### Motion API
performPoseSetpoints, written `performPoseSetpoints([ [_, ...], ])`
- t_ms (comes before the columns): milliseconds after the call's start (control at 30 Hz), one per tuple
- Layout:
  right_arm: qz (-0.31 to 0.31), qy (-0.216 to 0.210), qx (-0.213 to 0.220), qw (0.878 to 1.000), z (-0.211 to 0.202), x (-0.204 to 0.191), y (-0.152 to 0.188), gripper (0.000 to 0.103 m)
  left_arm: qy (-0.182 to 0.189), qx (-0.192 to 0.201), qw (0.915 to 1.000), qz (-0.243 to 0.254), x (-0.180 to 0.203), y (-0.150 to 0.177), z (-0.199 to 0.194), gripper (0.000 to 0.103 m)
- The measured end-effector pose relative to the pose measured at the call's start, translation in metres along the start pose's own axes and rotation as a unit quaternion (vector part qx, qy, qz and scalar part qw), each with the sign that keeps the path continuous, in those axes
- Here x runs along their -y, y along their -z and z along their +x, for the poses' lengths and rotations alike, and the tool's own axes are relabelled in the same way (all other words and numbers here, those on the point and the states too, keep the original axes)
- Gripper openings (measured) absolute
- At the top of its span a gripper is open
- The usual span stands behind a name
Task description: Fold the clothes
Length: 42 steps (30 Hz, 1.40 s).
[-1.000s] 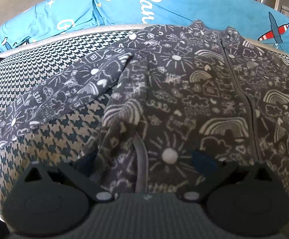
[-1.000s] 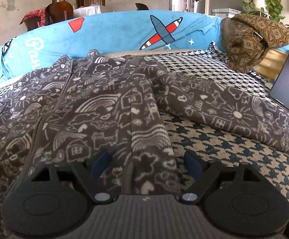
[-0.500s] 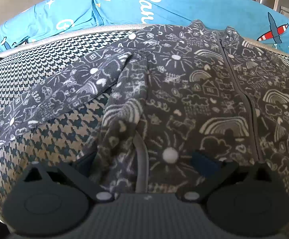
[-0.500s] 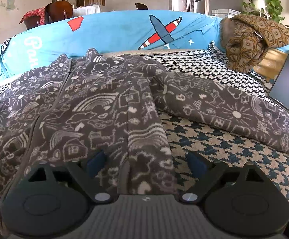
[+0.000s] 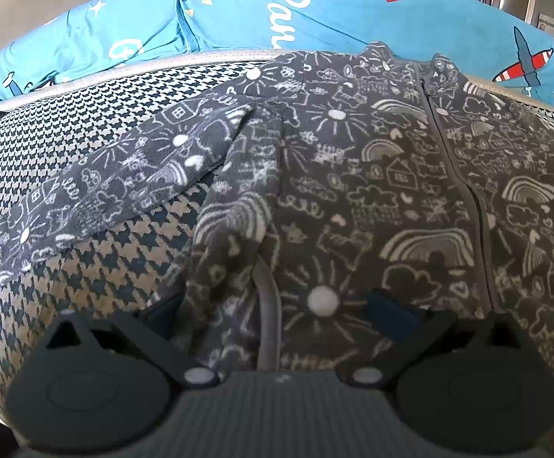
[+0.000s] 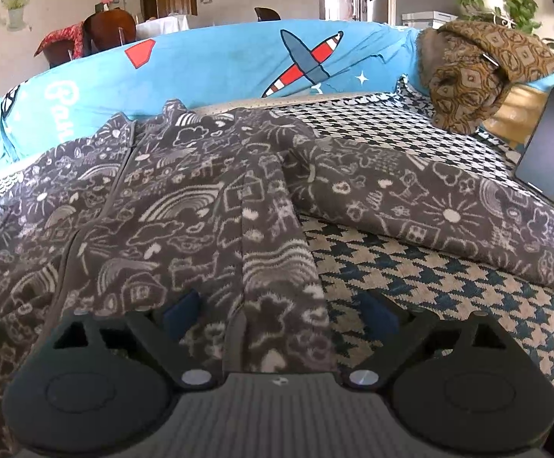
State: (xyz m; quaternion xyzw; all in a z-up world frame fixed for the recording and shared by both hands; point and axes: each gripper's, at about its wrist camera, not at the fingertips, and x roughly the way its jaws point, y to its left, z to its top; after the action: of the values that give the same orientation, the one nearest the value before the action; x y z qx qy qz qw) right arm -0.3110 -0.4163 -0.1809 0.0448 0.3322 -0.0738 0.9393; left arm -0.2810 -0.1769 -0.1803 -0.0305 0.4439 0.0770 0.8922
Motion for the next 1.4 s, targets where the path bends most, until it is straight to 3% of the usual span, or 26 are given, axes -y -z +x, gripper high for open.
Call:
performPoseSetpoints([
  [300,0.024,0.004,0.006,1.0,-0.003,0.009,-0.002,0.091,0.004,0.009,0.9999,0.002,0.003,-0.002,-0.005,0.103],
  [733,0.083,0.055,0.033,0.994,-0.014,0.045,-0.004,0.091,0.002,0.018,0.9994,0.029,0.01,0.006,0.003,0.103],
  [1067,0.206,0.112,0.049,0.971,-0.02,0.119,0.003,0.091,0.008,0.026,0.9993,0.027,0.008,0.013,0.003,0.103],
  [1400,0.34,0.098,0.067,0.933,-0.026,0.179,0.018,0.091,0.005,0.031,0.9991,0.027,0.01,0.015,0.003,0.103],
])
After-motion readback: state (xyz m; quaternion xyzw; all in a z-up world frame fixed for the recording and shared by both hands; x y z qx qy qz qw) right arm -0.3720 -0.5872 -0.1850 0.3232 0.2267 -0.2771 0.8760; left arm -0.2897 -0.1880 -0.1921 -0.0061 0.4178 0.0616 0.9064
